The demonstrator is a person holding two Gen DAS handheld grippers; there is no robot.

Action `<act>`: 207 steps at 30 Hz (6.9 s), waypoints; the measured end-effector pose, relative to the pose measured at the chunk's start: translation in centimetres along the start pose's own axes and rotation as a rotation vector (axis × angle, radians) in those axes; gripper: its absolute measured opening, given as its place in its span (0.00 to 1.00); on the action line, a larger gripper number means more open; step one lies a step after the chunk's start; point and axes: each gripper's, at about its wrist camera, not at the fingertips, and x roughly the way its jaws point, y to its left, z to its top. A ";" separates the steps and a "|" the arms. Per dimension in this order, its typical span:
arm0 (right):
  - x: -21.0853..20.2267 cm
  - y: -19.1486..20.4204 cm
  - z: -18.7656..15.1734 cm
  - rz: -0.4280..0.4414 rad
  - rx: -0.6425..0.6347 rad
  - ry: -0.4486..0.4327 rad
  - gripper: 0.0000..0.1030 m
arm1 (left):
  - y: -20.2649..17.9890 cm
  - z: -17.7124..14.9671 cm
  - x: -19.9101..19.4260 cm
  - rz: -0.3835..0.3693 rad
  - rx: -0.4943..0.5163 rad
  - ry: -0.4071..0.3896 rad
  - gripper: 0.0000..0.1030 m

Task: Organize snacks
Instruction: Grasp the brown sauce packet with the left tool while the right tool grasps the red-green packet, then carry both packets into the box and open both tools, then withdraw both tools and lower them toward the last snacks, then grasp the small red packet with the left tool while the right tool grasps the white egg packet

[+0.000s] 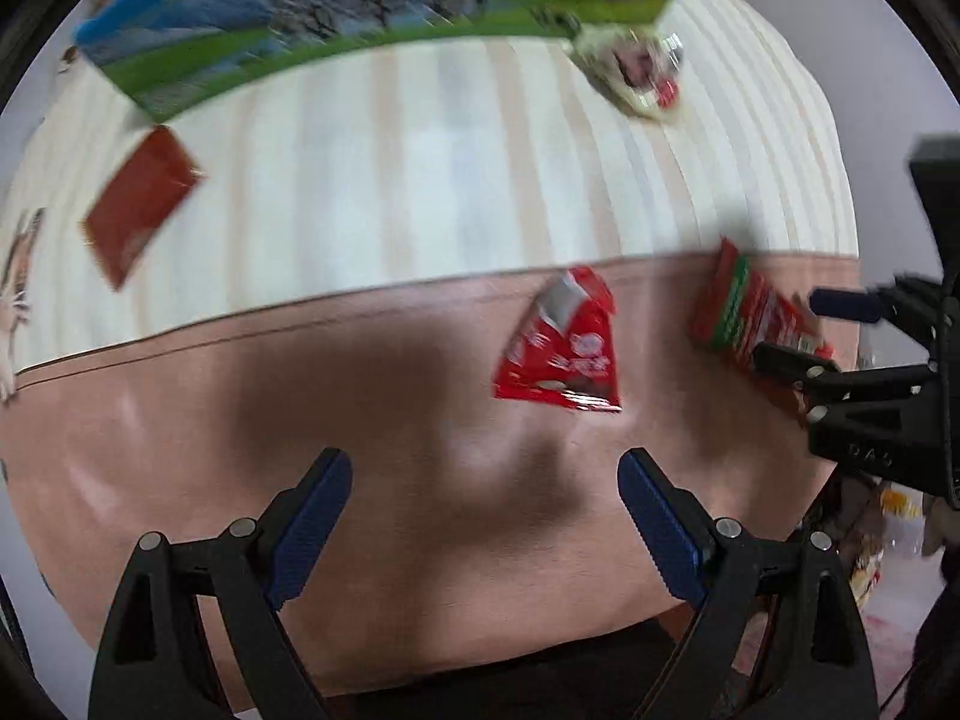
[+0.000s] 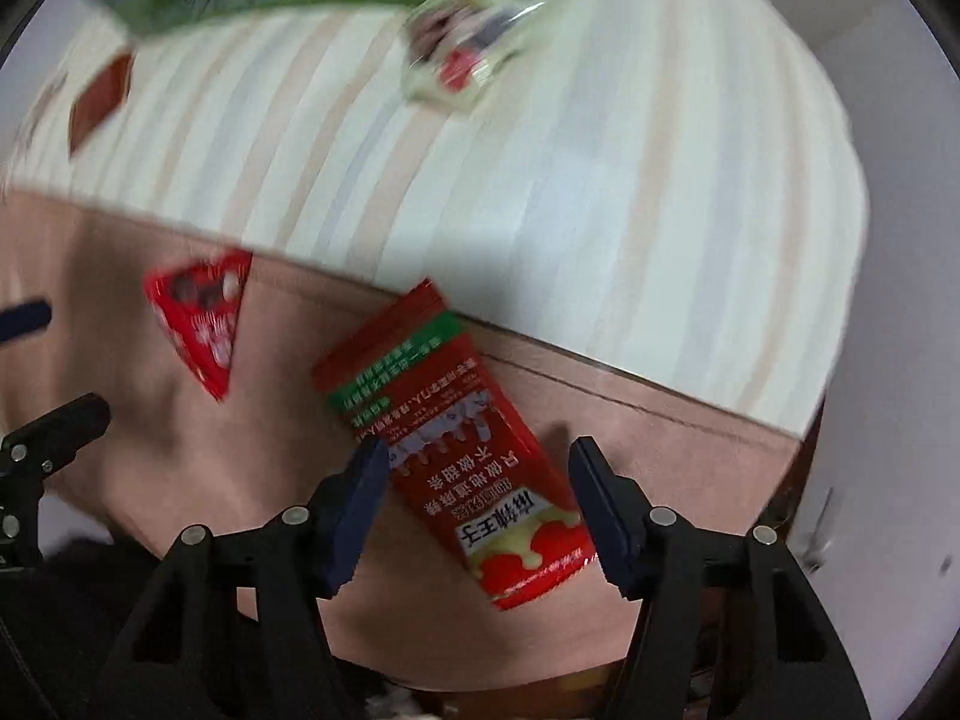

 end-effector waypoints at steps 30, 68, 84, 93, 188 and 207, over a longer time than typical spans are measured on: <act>-3.9 -1.9 6.7 0.405 0.589 -0.206 0.90 | 13.0 9.2 0.5 0.453 0.276 0.035 0.88; 0.5 0.6 4.0 0.153 0.474 -0.150 0.56 | 6.5 -2.0 4.2 0.131 -0.255 0.026 0.58; -3.3 0.4 1.7 0.253 0.492 -0.234 0.45 | 4.3 1.8 1.0 0.046 -0.182 -0.032 0.55; -13.7 -1.6 3.2 0.389 0.465 -0.430 0.45 | 0.1 5.7 -9.0 -0.139 -0.142 -0.181 0.55; -21.0 -3.5 2.2 0.262 0.471 -0.606 0.94 | 4.0 6.3 -20.7 0.097 -0.136 -0.529 0.93; -6.8 -7.4 0.5 0.362 0.553 -0.335 0.66 | -0.7 4.7 4.1 -0.146 -0.182 0.050 0.48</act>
